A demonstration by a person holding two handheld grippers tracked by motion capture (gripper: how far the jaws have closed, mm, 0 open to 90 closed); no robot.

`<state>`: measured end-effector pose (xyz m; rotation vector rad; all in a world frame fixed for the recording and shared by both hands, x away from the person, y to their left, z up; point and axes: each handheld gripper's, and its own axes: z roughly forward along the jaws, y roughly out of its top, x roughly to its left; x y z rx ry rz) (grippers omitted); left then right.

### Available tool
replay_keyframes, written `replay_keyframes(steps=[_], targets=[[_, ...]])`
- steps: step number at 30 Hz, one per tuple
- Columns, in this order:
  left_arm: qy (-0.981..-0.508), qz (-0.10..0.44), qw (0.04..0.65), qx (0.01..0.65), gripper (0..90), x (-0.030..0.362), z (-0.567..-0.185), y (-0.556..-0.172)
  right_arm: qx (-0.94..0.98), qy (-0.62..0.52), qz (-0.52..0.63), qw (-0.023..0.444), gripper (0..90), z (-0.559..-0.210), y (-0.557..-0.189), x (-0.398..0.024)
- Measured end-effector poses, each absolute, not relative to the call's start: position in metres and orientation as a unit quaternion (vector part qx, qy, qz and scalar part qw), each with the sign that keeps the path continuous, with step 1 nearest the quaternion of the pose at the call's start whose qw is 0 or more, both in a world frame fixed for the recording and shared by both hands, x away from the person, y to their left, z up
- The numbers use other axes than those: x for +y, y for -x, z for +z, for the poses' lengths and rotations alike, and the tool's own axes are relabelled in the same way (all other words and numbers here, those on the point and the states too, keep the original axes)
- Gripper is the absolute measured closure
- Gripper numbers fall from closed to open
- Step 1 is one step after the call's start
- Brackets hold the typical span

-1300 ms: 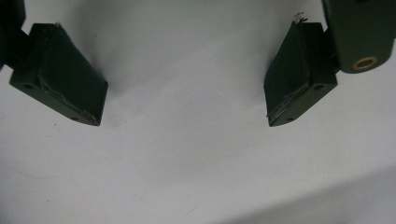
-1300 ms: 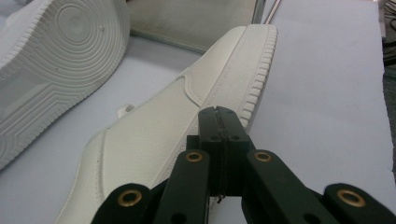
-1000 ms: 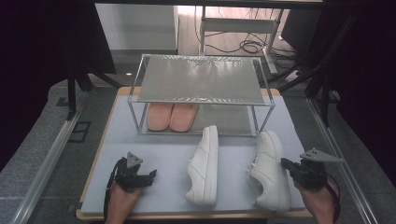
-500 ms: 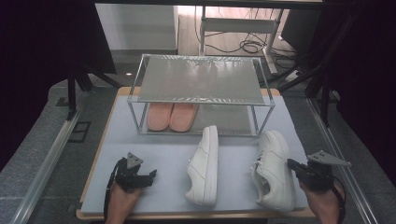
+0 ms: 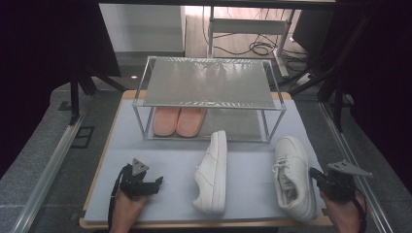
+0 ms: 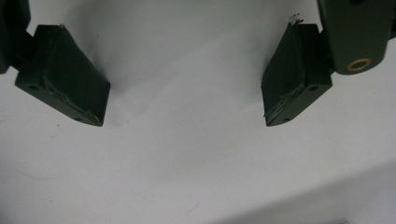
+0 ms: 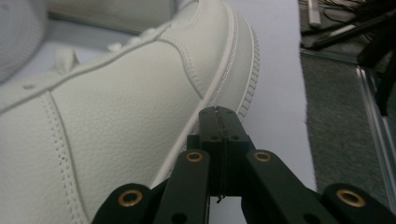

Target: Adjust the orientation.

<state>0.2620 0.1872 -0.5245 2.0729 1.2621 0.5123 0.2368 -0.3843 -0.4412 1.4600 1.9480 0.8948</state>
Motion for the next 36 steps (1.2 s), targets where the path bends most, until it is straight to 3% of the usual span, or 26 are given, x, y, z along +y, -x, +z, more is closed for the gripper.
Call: replay_keyframes(steps=[15,22,36], targets=[[-0.791,0.191,0.325,0.482,15.5,0.188,-0.524,-0.263,0.696,-0.601,0.303,0.249,90.0,-0.476,-0.242,-0.413],[-0.791,0.192,0.324,0.481,15.5,0.188,-0.524,-0.262,0.709,-0.589,0.333,0.199,90.0,-0.493,-0.251,-0.397],[-0.79,0.193,0.326,0.482,15.8,0.187,-0.525,-0.262,0.712,-0.577,0.34,0.21,89.7,-0.487,-0.25,-0.398]])
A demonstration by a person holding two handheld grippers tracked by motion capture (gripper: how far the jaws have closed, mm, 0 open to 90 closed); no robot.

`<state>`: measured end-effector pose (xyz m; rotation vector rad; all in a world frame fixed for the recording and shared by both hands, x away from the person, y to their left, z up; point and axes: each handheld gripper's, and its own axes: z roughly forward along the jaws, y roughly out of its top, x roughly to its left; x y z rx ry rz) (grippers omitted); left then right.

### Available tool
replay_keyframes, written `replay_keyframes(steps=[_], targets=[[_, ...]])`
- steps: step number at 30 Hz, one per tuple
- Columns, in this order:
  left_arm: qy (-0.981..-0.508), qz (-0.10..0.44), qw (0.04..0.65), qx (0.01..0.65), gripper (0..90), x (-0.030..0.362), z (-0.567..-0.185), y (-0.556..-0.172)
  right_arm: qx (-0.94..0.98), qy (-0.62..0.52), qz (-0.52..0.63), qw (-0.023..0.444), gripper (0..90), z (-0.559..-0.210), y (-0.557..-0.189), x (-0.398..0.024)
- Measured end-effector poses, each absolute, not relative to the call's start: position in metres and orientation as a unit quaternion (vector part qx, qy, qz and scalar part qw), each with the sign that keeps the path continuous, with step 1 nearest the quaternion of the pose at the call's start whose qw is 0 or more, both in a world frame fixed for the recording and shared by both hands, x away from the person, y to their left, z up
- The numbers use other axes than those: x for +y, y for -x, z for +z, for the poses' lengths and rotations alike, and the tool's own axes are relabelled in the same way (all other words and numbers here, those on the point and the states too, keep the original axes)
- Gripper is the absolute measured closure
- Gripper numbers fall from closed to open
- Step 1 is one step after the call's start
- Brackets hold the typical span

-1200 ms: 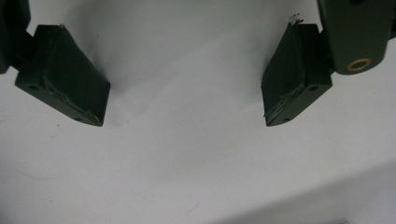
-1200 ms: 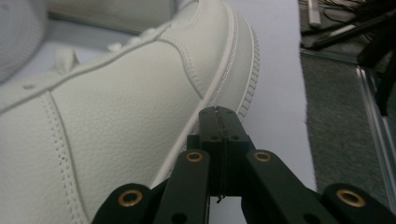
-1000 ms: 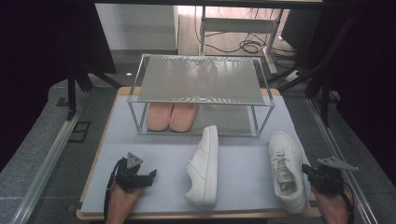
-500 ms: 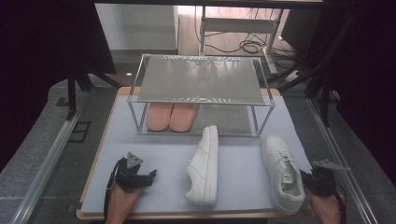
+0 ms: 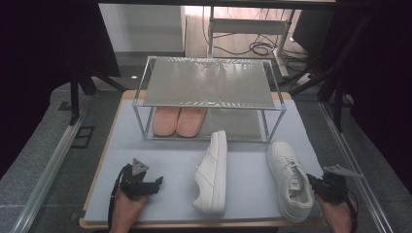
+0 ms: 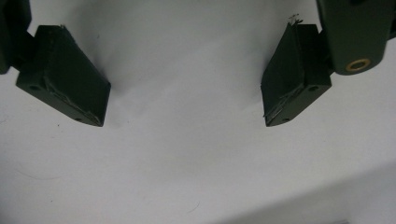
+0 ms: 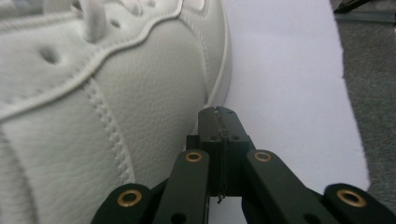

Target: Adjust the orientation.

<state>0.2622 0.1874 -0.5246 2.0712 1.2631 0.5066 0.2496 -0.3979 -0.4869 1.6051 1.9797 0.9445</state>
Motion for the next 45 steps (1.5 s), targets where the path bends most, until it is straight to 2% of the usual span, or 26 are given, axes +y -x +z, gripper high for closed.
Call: replay_keyframes(steps=[23,45], targets=[[-0.791,0.189,0.324,0.483,15.7,0.188,-0.524,-0.263,0.712,-0.533,0.379,0.254,89.6,-0.43,-0.232,-0.379],[-0.791,0.19,0.324,0.483,15.7,0.188,-0.524,-0.263,0.742,-0.481,0.413,0.218,89.6,-0.415,-0.232,-0.326]])
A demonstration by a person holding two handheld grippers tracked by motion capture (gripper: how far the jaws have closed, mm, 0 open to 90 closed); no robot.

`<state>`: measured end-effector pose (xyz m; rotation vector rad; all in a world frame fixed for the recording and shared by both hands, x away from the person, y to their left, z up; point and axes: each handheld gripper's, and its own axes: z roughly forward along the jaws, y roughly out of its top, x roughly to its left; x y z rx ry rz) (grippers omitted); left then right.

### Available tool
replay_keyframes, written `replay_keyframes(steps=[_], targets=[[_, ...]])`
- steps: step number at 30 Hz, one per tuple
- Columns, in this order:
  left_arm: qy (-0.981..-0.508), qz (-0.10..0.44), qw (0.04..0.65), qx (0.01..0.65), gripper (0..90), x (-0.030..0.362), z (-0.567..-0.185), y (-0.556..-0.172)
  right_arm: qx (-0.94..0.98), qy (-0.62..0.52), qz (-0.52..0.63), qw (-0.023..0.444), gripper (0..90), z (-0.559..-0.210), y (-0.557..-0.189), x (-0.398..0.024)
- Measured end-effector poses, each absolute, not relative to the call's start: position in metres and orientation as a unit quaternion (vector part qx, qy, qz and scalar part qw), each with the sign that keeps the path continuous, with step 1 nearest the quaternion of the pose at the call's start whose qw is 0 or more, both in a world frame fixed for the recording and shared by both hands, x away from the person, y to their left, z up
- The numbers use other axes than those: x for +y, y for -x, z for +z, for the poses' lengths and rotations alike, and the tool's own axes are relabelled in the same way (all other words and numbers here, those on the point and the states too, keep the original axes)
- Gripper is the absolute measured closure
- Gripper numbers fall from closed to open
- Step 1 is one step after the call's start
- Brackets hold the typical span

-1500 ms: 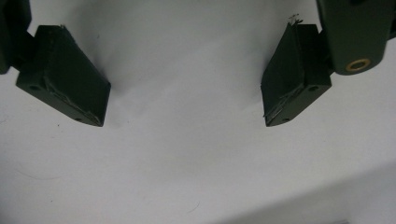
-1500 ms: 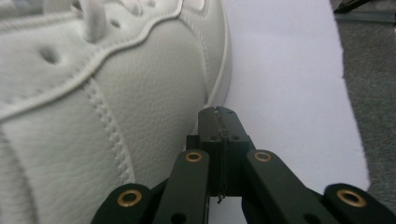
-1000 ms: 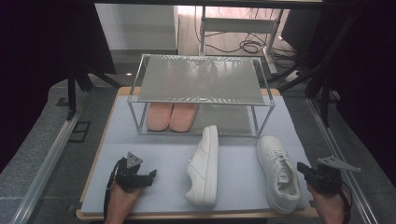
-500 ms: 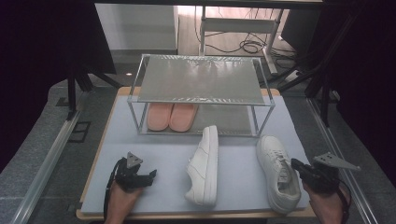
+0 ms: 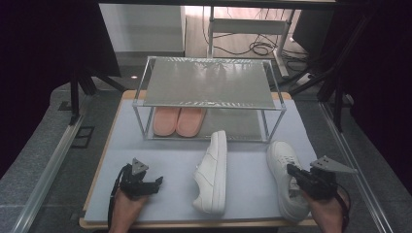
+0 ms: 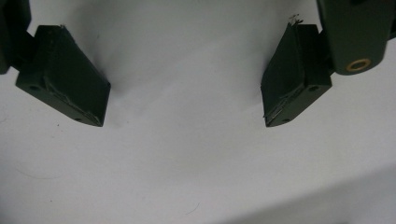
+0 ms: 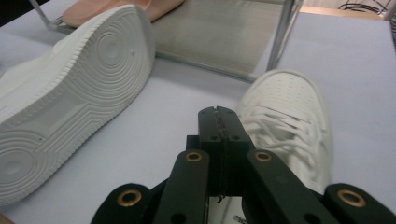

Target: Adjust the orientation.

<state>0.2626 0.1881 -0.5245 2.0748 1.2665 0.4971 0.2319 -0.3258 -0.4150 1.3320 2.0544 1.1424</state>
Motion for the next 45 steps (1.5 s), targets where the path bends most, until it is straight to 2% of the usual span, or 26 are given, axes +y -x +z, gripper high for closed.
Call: replay_keyframes(steps=[33,45], targets=[[-0.791,0.19,0.324,0.483,15.7,0.188,-0.524,-0.262,0.777,-0.432,0.418,0.186,89.6,-0.423,-0.243,-0.25],[-0.79,0.189,0.325,0.484,15.8,0.188,-0.524,-0.262,0.792,-0.404,0.425,0.17,89.6,-0.435,-0.252,-0.219]])
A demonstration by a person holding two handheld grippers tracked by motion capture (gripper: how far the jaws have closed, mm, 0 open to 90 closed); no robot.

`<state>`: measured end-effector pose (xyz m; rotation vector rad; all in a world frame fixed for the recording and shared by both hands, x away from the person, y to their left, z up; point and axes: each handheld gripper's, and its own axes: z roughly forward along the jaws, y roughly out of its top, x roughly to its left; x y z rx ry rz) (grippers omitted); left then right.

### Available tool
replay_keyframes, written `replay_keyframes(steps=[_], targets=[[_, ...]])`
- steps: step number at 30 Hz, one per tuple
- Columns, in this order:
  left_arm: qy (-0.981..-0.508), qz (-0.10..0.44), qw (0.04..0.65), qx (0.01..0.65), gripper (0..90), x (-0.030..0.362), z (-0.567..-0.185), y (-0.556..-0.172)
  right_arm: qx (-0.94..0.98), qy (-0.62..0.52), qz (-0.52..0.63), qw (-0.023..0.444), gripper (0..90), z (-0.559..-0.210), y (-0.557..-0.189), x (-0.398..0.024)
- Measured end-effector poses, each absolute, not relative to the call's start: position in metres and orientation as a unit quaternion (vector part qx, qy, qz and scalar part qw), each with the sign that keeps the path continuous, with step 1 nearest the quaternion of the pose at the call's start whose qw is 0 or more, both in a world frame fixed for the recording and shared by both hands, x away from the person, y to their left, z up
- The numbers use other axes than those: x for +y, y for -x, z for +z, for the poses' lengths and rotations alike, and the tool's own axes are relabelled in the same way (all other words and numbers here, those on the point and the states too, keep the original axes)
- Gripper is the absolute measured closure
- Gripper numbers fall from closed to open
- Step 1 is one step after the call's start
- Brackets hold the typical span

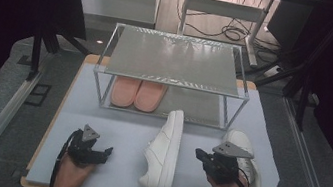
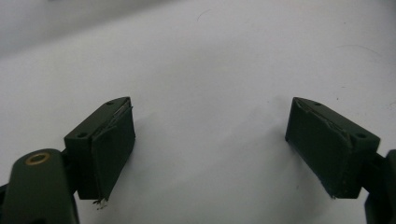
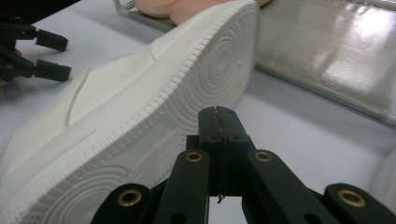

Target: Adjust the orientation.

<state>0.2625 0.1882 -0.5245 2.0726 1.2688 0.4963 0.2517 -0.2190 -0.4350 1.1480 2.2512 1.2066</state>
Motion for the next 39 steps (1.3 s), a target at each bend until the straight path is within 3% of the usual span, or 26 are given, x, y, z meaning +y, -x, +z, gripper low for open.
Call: replay_keyframes(steps=[26,39], targets=[[-0.789,0.19,0.326,0.485,15.8,0.188,-0.525,-0.262,0.81,-0.356,0.44,0.151,89.7,-0.441,-0.268,-0.168],[-0.79,0.189,0.325,0.484,15.8,0.188,-0.525,-0.262,0.813,-0.355,0.438,0.148,89.8,-0.444,-0.272,-0.164]])
